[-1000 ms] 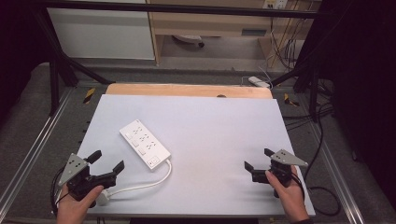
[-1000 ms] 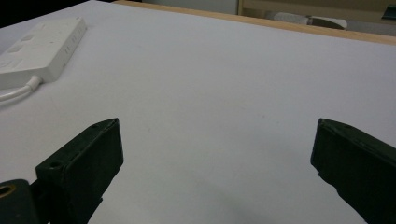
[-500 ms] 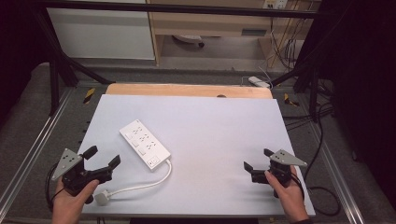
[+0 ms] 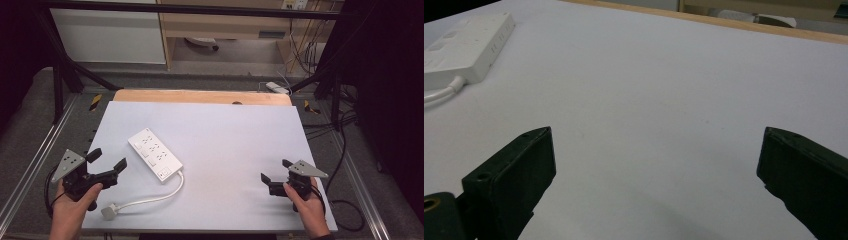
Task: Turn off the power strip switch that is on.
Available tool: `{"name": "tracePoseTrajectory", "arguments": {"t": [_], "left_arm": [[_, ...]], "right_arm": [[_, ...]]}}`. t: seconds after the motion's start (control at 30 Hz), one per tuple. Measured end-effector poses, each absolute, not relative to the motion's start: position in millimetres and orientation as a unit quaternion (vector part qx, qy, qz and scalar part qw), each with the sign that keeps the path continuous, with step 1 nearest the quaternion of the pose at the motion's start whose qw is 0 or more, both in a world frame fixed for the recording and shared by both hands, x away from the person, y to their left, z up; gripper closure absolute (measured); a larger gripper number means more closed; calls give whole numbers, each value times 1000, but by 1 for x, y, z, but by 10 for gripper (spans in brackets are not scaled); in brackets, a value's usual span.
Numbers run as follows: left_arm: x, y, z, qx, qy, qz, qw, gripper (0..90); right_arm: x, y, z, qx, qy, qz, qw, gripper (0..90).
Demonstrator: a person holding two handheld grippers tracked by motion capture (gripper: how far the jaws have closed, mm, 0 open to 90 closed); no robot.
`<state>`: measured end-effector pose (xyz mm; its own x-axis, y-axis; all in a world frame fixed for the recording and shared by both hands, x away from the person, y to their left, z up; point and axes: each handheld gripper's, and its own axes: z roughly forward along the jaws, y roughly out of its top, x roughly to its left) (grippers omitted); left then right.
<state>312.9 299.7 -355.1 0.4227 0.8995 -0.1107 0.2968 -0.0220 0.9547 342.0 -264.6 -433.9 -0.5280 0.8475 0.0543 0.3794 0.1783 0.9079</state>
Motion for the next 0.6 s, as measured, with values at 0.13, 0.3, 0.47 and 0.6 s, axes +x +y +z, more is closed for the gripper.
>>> {"name": "tracePoseTrajectory", "arguments": {"t": [0.13,0.3,0.47,0.6], "left_arm": [[319,296,-350,663,453,280,527,61],[325,292,-344,668,445,282,525,61],[333,287,-342,668,449,279,525,61],[337,283,-340,670,447,276,525,61]], "right_arm": [[343,-265,-435,421,730,481,242,29],[343,-265,-434,420,730,482,243,30],[343,-265,-434,419,731,482,242,29],[342,-264,-434,418,731,482,242,30]]}}
